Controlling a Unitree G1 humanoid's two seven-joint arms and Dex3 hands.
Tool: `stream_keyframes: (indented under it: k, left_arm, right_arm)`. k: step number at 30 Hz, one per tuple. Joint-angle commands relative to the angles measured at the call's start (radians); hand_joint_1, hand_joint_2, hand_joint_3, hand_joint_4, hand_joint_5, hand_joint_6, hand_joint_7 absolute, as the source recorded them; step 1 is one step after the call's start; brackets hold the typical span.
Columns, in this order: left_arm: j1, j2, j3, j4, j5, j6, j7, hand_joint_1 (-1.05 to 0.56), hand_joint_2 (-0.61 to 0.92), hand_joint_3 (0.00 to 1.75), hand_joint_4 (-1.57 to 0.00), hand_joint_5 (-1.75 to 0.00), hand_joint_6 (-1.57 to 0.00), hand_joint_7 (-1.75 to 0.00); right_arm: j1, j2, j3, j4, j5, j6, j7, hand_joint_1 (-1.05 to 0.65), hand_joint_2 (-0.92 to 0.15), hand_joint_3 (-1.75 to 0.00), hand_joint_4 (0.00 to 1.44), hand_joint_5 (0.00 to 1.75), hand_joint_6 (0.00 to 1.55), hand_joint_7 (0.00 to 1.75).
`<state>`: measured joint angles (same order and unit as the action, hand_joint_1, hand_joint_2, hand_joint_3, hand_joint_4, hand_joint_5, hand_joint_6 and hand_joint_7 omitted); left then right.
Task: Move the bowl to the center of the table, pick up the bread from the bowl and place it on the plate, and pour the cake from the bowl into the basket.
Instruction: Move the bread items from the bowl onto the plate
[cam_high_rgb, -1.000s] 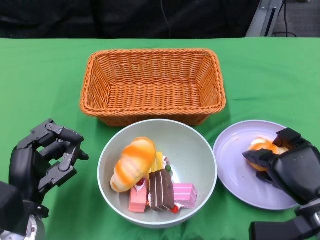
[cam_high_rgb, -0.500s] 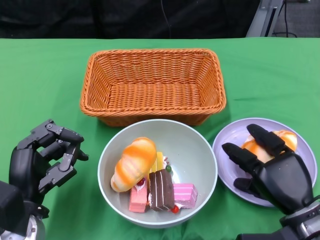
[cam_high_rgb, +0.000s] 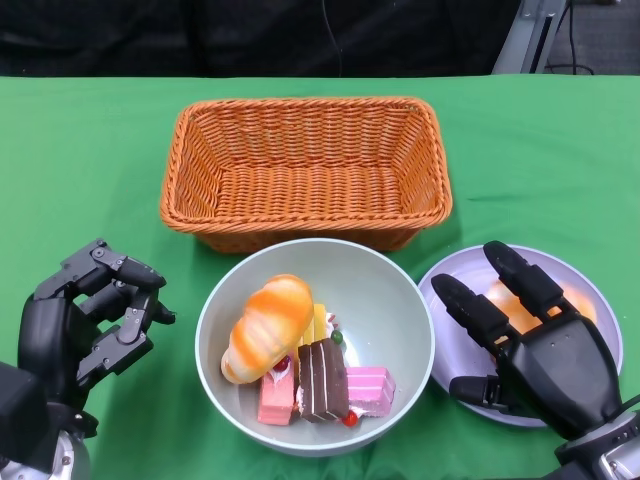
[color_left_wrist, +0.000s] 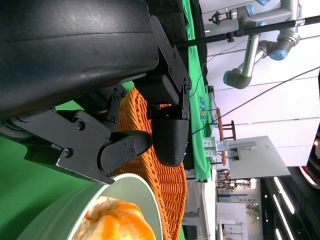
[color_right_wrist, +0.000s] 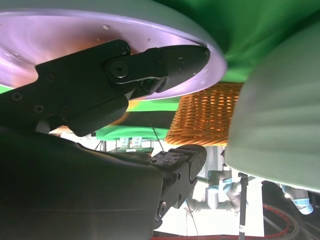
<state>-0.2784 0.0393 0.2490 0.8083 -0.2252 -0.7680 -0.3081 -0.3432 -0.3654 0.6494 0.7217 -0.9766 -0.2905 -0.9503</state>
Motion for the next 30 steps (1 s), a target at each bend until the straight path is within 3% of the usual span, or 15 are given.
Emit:
stream_keyframes:
  k: [1,11,15,18,22,30]
  left_arm:
    - [-0.005,0.018,0.004,0.01,-0.004,-0.015,-0.004,-0.07,0.71,0.84,-0.78,-1.55,-0.78,-1.32]
    - [-0.003,0.022,0.003,0.018,-0.005,-0.018,-0.009,-0.07,0.71,0.84,-0.77,-1.55,-0.77,-1.34]
    - [0.0,0.021,0.002,0.013,-0.003,-0.019,-0.007,-0.07,0.72,0.83,-0.77,-1.56,-0.76,-1.33]
    - [-0.001,0.022,0.001,0.018,0.005,-0.027,0.002,-0.07,0.71,0.83,-0.77,-1.55,-0.76,-1.33]
    - [-0.004,0.02,0.002,0.02,0.002,-0.02,0.001,-0.07,0.71,0.84,-0.77,-1.55,-0.76,-1.32]
    - [-0.015,0.012,0.002,0.027,-0.006,-0.024,-0.004,-0.07,0.71,0.83,-0.78,-1.54,-0.78,-1.31]
  right_arm:
    - [0.024,-0.021,-0.022,-0.043,0.009,0.004,0.019,-0.98,-0.92,-0.33,0.06,0.01,0.28,0.01]
    - [0.042,-0.028,-0.051,-0.086,0.012,-0.019,0.047,-0.95,-0.92,-0.3,0.11,0.04,0.33,0.02]
    - [0.042,-0.025,-0.066,-0.085,0.03,-0.075,0.026,-0.94,-0.92,-0.28,0.15,0.06,0.35,0.02]
    - [0.044,-0.022,-0.082,-0.09,0.066,-0.159,0.021,-0.88,-0.92,-0.22,0.25,0.1,0.41,0.03]
    - [0.08,-0.018,-0.11,-0.198,0.096,-0.22,0.047,-0.81,-0.92,-0.22,0.44,0.17,0.45,0.03]
    - [0.143,-0.014,-0.164,-0.436,0.119,-0.251,0.179,-0.72,-0.92,-0.14,0.74,0.14,0.64,0.04]
